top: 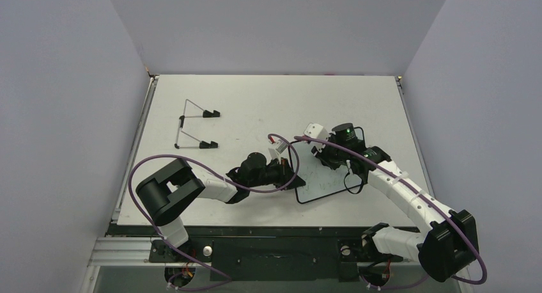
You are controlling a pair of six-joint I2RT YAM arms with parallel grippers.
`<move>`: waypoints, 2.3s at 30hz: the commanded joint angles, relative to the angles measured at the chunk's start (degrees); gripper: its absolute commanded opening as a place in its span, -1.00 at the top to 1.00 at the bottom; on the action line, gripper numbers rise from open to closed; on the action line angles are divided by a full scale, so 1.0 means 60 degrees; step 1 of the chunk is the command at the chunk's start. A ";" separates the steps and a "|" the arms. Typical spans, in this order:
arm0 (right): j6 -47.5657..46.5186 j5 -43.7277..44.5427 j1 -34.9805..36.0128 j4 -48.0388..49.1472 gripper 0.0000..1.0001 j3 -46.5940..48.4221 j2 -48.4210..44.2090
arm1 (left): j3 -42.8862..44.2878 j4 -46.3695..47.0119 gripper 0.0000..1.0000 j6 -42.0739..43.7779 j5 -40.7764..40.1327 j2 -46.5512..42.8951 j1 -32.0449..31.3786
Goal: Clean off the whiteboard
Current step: Erase the whiteboard at the center of the board.
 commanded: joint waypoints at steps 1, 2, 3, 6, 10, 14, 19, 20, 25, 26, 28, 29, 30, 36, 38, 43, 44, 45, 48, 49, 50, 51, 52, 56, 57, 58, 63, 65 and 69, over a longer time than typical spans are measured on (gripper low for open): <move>-0.0308 0.0257 -0.0121 0.0187 1.00 0.0097 -0.0083 | -0.0021 0.0567 1.00 0.0460 0.0280 -0.0023 -0.0173; -0.0381 0.0194 -0.0124 0.0081 1.00 0.0128 -0.0062 | -0.0028 0.0578 1.00 0.0464 0.0270 -0.0037 -0.0173; -0.0550 0.0041 -0.0122 -0.0108 1.00 0.0158 -0.0029 | -0.0039 0.0580 1.00 0.0457 0.0265 -0.0046 -0.0173; -0.1179 -0.0912 -0.0093 -0.0800 1.00 0.0300 0.0028 | -0.0050 0.0595 1.00 0.0464 0.0272 -0.0054 -0.0174; -0.1757 -0.2033 -0.0007 -0.1398 1.00 0.0376 0.0025 | -0.0065 0.0611 1.00 0.0464 0.0267 -0.0054 -0.0180; -0.1017 -0.1359 -0.0021 -0.0620 1.00 0.0212 -0.0056 | -0.0057 0.0614 1.00 0.0476 0.0276 -0.0064 -0.0173; 0.0225 -0.0078 -0.0234 0.0809 1.00 -0.0097 -0.0314 | -0.0037 0.0573 1.00 0.0491 0.0287 -0.0068 -0.0174; 0.0323 0.0112 -0.0272 0.0891 1.00 -0.0116 -0.0332 | -0.0036 0.0555 1.00 0.0500 0.0282 -0.0076 -0.0173; 0.0259 0.0633 -0.0434 0.0965 1.00 -0.0114 -0.0335 | -0.0006 0.0434 1.00 0.0534 0.0295 -0.0104 -0.0175; 0.0090 0.0542 -0.0445 0.0721 1.00 -0.0031 -0.0277 | -0.0006 0.0428 1.00 0.0536 0.0293 -0.0101 -0.0173; -0.0270 0.0148 -0.0445 0.0239 1.00 0.0089 -0.0194 | 0.0008 0.0401 1.00 0.0551 0.0300 -0.0131 -0.0173; -0.0472 -0.0355 -0.0465 0.0034 1.00 0.0131 -0.0177 | 0.0008 0.0387 1.00 0.0560 0.0308 -0.0139 -0.0173; -0.0902 -0.0691 -0.0461 -0.0427 1.00 0.0206 -0.0142 | 0.0019 0.0382 1.00 0.0564 0.0295 -0.0155 -0.0162; -0.1706 -0.2018 -0.0285 -0.1223 1.00 0.0306 -0.0085 | -0.0005 0.0369 1.00 0.0569 0.0287 -0.0159 -0.0163; -0.1397 -0.1954 -0.0269 -0.0917 1.00 0.0246 -0.0161 | -0.0012 0.0367 1.00 0.0568 0.0277 -0.0157 -0.0168; 0.0190 -0.0177 -0.0382 0.0849 1.00 -0.0098 -0.0447 | -0.0077 0.0440 1.00 0.0556 0.0215 -0.0142 -0.0173; 0.0299 0.0036 -0.0431 0.0999 1.00 -0.0173 -0.0506 | -0.0112 0.0488 1.00 0.0535 0.0206 -0.0131 -0.0173; 0.0422 0.0367 -0.0459 0.1206 1.00 -0.0236 -0.0523 | -0.0125 0.0505 1.00 0.0530 0.0212 -0.0107 -0.0173; 0.0296 0.0654 -0.0551 0.1110 1.00 -0.0208 -0.0462 | -0.0097 0.0546 1.00 0.0516 0.0218 -0.0037 -0.0178; 0.0026 0.0599 -0.0570 0.0783 1.00 -0.0091 -0.0421 | -0.0088 0.0557 1.00 0.0505 0.0232 -0.0031 -0.0174; -0.0134 0.0512 -0.0603 0.0577 1.00 -0.0025 -0.0320 | -0.0093 0.0576 1.00 0.0508 0.0232 -0.0030 -0.0173; -0.0408 0.0300 -0.0611 0.0232 1.00 0.0058 -0.0247 | -0.0101 0.0586 1.00 0.0509 0.0232 -0.0035 -0.0173; -0.0556 -0.0002 -0.0613 0.0075 1.00 0.0093 -0.0218 | -0.0125 0.0605 1.00 0.0509 0.0228 -0.0049 -0.0173; -0.1667 -0.1434 -0.0586 -0.0903 1.00 0.0239 -0.0165 | -0.0199 0.0633 1.00 0.0521 0.0221 -0.0114 -0.0182; -0.1808 -0.1640 -0.0563 -0.1225 1.00 0.0285 -0.0143 | -0.0223 0.0650 1.00 0.0523 0.0211 -0.0113 -0.0177; -0.1965 -0.1982 -0.0554 -0.1328 1.00 0.0309 -0.0136 | -0.0225 0.0660 1.00 0.0523 0.0207 -0.0113 -0.0174; -0.1371 -0.2333 -0.0709 -0.0895 1.00 0.0279 -0.0268 | -0.0241 0.0711 1.00 0.0511 0.0190 -0.0113 -0.0173; -0.0584 -0.1872 -0.0837 -0.0021 1.00 0.0049 -0.0525 | -0.0241 0.0713 1.00 0.0509 0.0196 -0.0116 -0.0176; 0.0621 -0.0333 -0.1239 0.1349 1.00 -0.0340 -0.0809 | -0.0276 0.0734 1.00 0.0510 0.0168 -0.0138 -0.0181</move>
